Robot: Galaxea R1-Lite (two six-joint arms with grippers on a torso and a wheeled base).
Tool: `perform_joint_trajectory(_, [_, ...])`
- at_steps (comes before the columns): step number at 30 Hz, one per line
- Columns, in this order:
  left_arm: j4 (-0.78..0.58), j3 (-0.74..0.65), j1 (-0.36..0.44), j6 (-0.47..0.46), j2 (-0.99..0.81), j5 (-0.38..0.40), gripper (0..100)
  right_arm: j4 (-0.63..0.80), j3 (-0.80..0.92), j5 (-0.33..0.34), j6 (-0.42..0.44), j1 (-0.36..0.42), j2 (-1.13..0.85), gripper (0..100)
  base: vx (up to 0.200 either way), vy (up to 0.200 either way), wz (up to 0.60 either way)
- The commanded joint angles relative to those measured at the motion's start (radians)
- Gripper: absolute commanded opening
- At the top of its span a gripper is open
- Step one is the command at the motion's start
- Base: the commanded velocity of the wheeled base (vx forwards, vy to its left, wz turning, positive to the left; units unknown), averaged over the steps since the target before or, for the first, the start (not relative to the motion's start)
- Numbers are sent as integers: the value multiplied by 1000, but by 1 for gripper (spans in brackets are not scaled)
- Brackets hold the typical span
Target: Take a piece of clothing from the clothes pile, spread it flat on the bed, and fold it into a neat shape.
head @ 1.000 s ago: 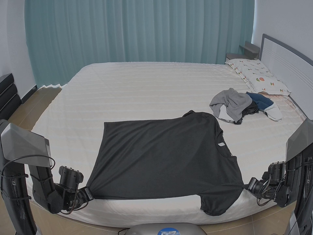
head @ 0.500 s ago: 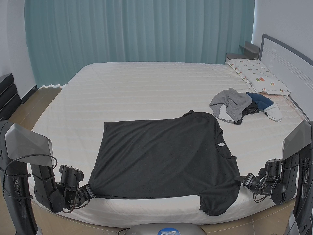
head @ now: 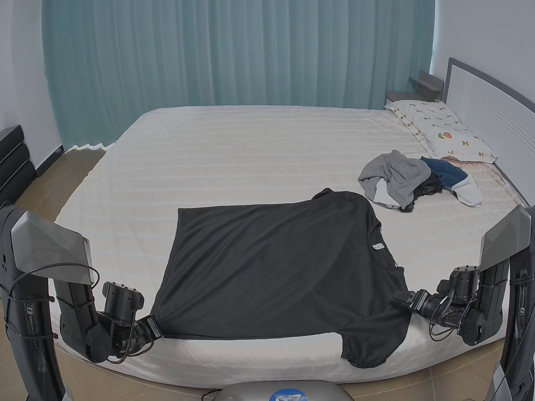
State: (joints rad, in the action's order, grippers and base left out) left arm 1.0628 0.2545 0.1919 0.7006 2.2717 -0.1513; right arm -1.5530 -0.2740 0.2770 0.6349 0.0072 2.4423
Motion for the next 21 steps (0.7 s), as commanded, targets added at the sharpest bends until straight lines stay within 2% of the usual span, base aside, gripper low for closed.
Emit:
perform_joint_trajectory(1, [0, 0, 0, 0, 0, -1, 0, -9, -43, -1, -4, 2, 29, 0, 0, 0, 0])
perform_joint_trajectory(10, [39, 2, 0, 23, 3, -1, 0, -9, -154, -2, -4, -9, 46, 0, 0, 0, 0])
perform_joint_trajectory(18, [59, 3, 0, 40, 22, -1, 0, -10, -143, -1, -9, -9, 50, 0, 0, 0, 0])
perform_joint_trajectory(19, [59, 3, 0, 40, 25, -1, 0, -10, -143, 1, -9, -10, 49, 100, 0, 0, 0])
perform_joint_trajectory(21, [60, 3, 0, 40, 28, -1, 0, -10, -142, 1, -9, -13, 43, 100, 0, 0, 0])
